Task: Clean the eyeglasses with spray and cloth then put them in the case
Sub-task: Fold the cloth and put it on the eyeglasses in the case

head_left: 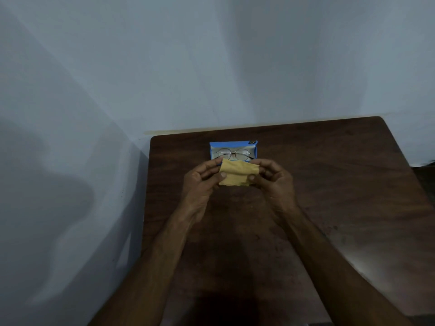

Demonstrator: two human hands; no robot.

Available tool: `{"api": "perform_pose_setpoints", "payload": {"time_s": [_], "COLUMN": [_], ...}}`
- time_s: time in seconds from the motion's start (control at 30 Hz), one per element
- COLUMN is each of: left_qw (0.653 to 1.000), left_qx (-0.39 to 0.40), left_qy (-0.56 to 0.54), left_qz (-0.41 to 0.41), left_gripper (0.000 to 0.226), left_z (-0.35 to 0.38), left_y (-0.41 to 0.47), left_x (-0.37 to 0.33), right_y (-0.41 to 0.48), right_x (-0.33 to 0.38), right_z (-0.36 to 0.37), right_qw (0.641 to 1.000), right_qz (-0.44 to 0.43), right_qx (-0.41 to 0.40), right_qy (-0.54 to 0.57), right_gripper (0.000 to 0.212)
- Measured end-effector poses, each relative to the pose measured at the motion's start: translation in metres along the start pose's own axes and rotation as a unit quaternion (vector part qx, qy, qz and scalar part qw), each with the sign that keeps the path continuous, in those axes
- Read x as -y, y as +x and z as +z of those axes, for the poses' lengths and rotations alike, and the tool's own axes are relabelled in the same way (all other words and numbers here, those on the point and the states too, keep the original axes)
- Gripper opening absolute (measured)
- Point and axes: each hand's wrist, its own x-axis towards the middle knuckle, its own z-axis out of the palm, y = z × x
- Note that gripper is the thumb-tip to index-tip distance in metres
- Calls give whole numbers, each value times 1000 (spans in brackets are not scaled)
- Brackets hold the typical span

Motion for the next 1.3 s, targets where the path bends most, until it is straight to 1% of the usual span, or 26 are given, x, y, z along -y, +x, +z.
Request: {"api": "perform_pose_setpoints", "payload": {"time_s": [0.07, 0.13, 0.23, 0.3, 0.47, 0.53, 0.6, 0.63, 0.67, 0.73, 0.83, 0.87, 0.93, 1.0, 1.07, 1.13, 1.23, 1.3], "left_qw": [1000, 1000, 1000, 1000, 1000, 1000, 999, 999, 999, 998, 995, 993, 989, 985, 984, 983, 980, 970], "left_qx": [-3, 2, 4, 9, 21, 11, -13, -26, -40, -54, -63, -68, -79, -79, -80, -79, -85, -98], "left_qy": [-13, -19, -7, 3, -8, -15, -27, -27, -21, 19, 82, 95, 126, 146, 153, 160, 181, 220], "left_qz": [-9, -5, 5, 12, -2, -13, -24, -26, -24, -12, -1, -2, -16, -35, -48, -42, -7, 27], "left_gripper": [31, 26, 38, 39, 21, 22, 17, 11, 10, 26, 35, 36, 35, 34, 32, 30, 25, 24], "left_z": [1, 1, 2, 3, 4, 4, 8, 10, 12, 11, 8, 7, 4, -2, -8, -9, -7, -6], "left_y": [0, 0, -1, -1, -1, 1, 3, 4, 5, 10, 19, 22, 31, 41, 53, 64, 86, 105], "left_x": [1, 3, 5, 5, -1, -2, -2, -1, 1, 8, 21, 25, 34, 43, 52, 55, 53, 52], "right_y": [1, 2, 5, 7, 14, 16, 19, 19, 20, 20, 22, 23, 28, 34, 41, 53, 74, 89], "right_x": [4, 7, 10, 12, 10, 7, 3, 1, 0, -1, -5, -9, -19, -29, -35, -41, -51, -57], "right_z": [0, -1, -4, -6, -9, -10, -10, -10, -10, -8, -7, -8, -10, -10, -8, -3, 6, 12], "right_qw": [999, 998, 997, 996, 1000, 1000, 1000, 999, 998, 993, 981, 977, 968, 960, 960, 964, 973, 974], "right_qz": [-28, -42, -48, -46, -12, -6, 4, 17, 37, 80, 161, 191, 247, 277, 270, 245, 193, 152], "right_qx": [9, 20, 18, 24, 18, 23, 26, 20, 10, -11, -31, -34, -28, -26, -40, -53, -70, -85], "right_qy": [-19, -32, -64, -69, -19, -8, 1, 17, 41, 86, 104, 91, 35, -25, -59, -87, -104, -146], "right_gripper": [32, 35, 49, 47, 36, 35, 37, 39, 41, 38, 28, 27, 31, 34, 32, 27, 22, 22]}}
